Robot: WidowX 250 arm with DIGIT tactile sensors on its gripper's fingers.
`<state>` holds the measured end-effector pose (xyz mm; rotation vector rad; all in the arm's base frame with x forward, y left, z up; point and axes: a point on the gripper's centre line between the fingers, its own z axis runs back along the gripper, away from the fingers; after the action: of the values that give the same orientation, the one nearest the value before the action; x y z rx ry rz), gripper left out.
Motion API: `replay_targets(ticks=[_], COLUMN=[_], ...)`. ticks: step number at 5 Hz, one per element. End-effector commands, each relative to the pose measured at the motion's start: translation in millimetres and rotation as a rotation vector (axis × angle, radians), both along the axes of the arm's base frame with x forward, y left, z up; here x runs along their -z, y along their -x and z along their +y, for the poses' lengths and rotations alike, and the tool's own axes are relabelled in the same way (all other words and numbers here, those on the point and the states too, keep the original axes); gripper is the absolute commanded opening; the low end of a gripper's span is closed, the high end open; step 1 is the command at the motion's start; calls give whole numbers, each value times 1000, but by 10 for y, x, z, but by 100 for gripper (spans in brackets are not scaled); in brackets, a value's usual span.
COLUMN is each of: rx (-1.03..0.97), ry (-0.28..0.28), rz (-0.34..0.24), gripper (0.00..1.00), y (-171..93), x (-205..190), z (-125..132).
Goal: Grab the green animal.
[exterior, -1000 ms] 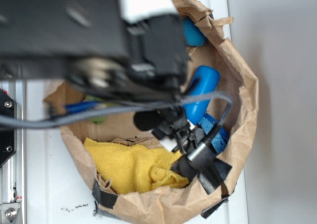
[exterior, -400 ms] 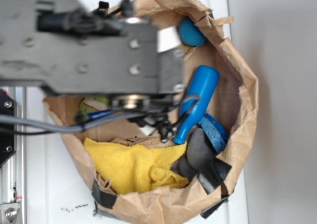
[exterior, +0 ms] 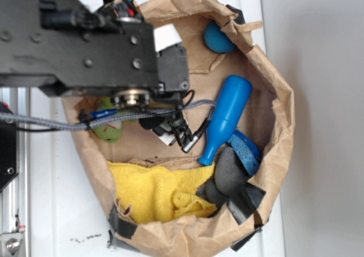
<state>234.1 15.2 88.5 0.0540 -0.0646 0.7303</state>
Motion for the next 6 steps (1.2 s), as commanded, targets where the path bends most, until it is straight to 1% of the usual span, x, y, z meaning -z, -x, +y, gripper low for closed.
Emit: replay_targets(ticks=[1,2,3,4,5,6], rx=[6,6,-5,-13,-25,-47], ry=[-4,-4,58,58,49,49], rz=[-26,-26,-34,-77,-70,-83], gripper=[100,100,100,100,100,100], y=[1,1,-73,-132,-155,-214], x=[-85,-85,-242,-273,-191,-60], z=[72,72,-14,-95,-116,-167])
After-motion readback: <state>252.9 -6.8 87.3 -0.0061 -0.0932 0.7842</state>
